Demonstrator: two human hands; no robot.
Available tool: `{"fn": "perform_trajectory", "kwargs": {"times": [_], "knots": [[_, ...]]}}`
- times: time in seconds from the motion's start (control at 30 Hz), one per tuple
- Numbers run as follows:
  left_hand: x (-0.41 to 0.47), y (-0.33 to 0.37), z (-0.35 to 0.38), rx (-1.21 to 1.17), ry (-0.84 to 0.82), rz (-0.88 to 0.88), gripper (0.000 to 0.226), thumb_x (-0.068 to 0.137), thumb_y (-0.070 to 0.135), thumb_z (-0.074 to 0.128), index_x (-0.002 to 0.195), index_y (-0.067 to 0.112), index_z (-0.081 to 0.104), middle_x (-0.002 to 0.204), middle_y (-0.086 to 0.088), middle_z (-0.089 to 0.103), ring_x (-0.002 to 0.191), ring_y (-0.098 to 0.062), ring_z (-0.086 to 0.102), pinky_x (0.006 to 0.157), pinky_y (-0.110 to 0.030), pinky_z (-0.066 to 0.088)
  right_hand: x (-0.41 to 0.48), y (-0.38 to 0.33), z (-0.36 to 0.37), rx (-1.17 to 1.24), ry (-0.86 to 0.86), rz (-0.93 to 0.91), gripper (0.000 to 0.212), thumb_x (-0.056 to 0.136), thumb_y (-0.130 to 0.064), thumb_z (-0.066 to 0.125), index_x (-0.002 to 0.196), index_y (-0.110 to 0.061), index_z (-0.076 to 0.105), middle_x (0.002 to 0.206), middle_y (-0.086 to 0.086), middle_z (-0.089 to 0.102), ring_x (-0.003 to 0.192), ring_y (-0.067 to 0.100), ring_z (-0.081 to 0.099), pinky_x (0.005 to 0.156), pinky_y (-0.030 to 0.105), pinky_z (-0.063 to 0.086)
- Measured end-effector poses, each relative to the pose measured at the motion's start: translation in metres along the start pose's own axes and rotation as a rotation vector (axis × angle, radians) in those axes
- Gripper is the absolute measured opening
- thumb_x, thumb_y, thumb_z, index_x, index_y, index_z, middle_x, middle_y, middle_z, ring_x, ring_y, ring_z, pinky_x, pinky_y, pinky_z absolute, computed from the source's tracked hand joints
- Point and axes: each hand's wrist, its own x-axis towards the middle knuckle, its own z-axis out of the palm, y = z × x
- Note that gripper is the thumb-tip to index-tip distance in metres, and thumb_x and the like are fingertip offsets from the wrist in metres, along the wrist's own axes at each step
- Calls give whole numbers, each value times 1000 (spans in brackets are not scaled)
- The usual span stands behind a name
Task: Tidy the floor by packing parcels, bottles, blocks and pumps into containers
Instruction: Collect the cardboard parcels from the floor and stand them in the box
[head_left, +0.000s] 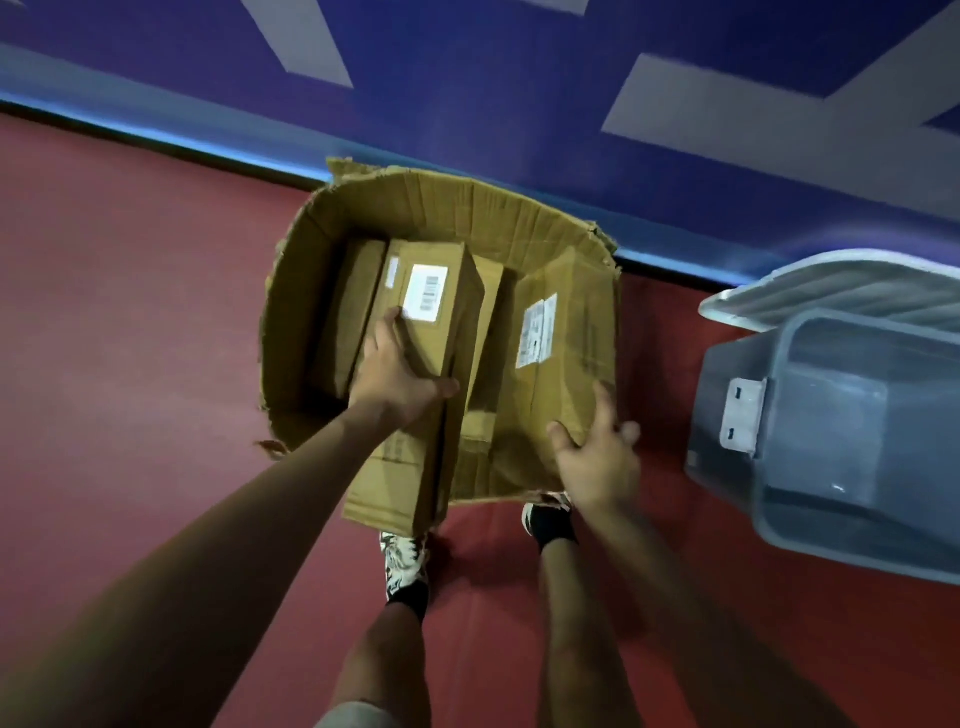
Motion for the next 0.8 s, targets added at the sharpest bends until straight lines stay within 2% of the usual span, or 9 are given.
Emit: {"fn": "perform_trajectory", "kwargs": {"times": [0.13, 0.27, 0.37, 0.57, 0.7, 0.8], "knots": [[56, 2, 47, 55, -17, 45, 109, 67, 21, 82, 148, 24, 8, 148, -7, 26, 136, -28, 29, 111, -50, 32, 60, 4, 39, -2, 15, -20, 78, 90, -43, 56, 152, -29, 10, 129, 17, 34, 100, 40, 59, 86, 37, 46], [98, -7, 96, 75, -50, 31, 110, 65, 22, 83, 148, 22, 9, 148, -6, 27, 136, -27, 30, 111, -45, 33, 84, 19, 72, 16, 2, -37, 80, 92, -45, 51, 153, -26, 3, 126, 13, 30, 97, 37, 57, 84, 37, 45], [125, -16, 125, 63, -62, 36, 111, 63, 23, 84, 147, 21, 11, 147, -7, 26, 135, -27, 32, 110, -45, 34, 92, 30, 94, -2, 81, -78, 81, 91, -43, 54, 153, -21, 6, 122, 14, 33, 90, 34, 59, 76, 35, 47], [169, -28, 167, -53, -56, 39, 107, 64, 22, 84, 146, 20, 14, 145, -8, 31, 134, -26, 34, 112, -41, 32, 120, 56, 132, 90, 129, -74, 81, 90, -28, 59, 153, -22, 8, 123, 13, 29, 95, 31, 56, 82, 32, 48], [196, -32, 190, -16, 10, 125, 110, 65, 22, 84, 148, 18, 11, 146, -9, 28, 135, -23, 32, 111, -33, 26, 144, 68, 163, 284, 123, -23, 84, 87, -18, 64, 152, -26, 12, 128, 11, 24, 107, 30, 50, 94, 32, 44], [218, -46, 206, 26, 3, 121, 114, 66, 23, 84, 149, 20, 6, 145, -10, 27, 135, -25, 30, 112, -37, 26, 166, 67, 184, 610, -50, 165, 70, 95, -23, 51, 150, -35, 9, 147, 10, 22, 124, 30, 46, 99, 37, 41]]}}
